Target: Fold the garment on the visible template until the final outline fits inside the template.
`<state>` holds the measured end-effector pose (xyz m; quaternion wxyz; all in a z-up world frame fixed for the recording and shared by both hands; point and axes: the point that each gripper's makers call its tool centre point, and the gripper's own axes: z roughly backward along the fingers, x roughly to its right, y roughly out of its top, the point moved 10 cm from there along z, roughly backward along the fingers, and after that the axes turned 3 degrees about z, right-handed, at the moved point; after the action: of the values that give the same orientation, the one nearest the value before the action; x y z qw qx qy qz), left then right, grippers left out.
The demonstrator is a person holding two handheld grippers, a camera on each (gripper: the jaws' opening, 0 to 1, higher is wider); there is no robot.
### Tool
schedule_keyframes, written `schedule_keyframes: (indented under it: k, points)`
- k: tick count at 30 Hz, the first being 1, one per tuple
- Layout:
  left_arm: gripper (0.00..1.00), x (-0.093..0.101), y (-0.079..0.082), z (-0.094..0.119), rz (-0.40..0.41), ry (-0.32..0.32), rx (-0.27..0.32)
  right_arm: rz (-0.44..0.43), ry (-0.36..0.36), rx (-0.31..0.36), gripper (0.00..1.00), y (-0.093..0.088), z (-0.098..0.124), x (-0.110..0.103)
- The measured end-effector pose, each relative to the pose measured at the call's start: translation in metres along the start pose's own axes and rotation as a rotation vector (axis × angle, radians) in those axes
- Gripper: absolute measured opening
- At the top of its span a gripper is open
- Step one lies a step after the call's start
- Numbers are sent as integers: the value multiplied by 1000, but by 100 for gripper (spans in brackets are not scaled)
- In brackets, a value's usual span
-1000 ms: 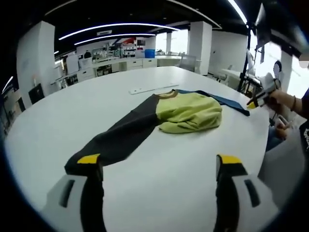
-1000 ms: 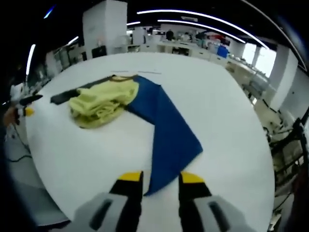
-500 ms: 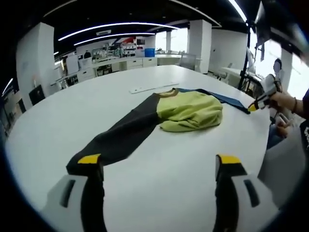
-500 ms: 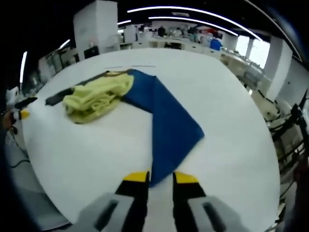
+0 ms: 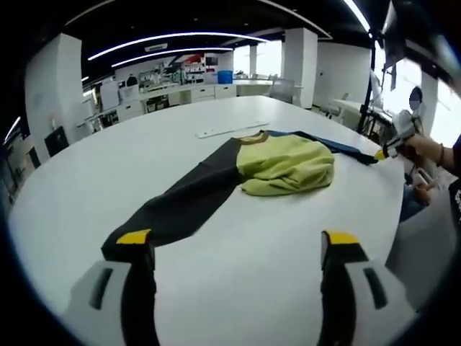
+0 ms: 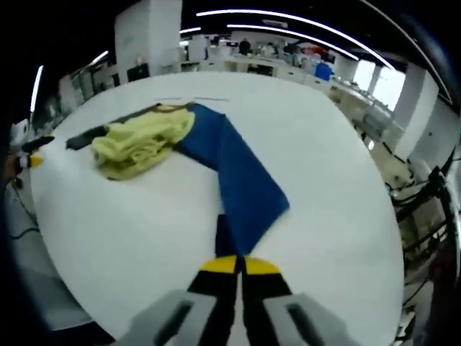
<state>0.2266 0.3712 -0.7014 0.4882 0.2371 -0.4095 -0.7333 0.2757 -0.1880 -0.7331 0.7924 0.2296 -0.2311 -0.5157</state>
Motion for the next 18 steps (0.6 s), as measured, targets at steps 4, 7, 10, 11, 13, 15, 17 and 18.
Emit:
schedule_keyframes:
  k: [4, 7, 10, 11, 13, 15, 17, 18]
  points:
    - [93, 2, 1, 0, 2, 1, 2, 30, -36, 12, 0, 9, 7, 14]
    - [93, 2, 1, 0, 1, 0, 1, 40, -56, 14, 0, 16, 6, 31]
    - [93, 2, 0, 0, 2, -3, 2, 53, -88, 12, 0, 24, 4, 48]
    - [93, 2, 0, 0, 2, -4, 1, 56, -93, 13, 0, 26, 3, 51]
    - [93, 3, 1, 0, -1, -5, 1, 63, -109, 11, 0, 31, 1, 58]
    - [93, 4, 1, -1, 1, -4, 0, 71, -124, 5, 0, 33, 0, 61]
    - [93, 5, 2, -1, 4, -3, 2, 79, -135, -5, 0, 35, -3, 69]
    - [93, 6, 2, -1, 4, -2, 3, 83, -144, -5, 0, 37, -5, 73]
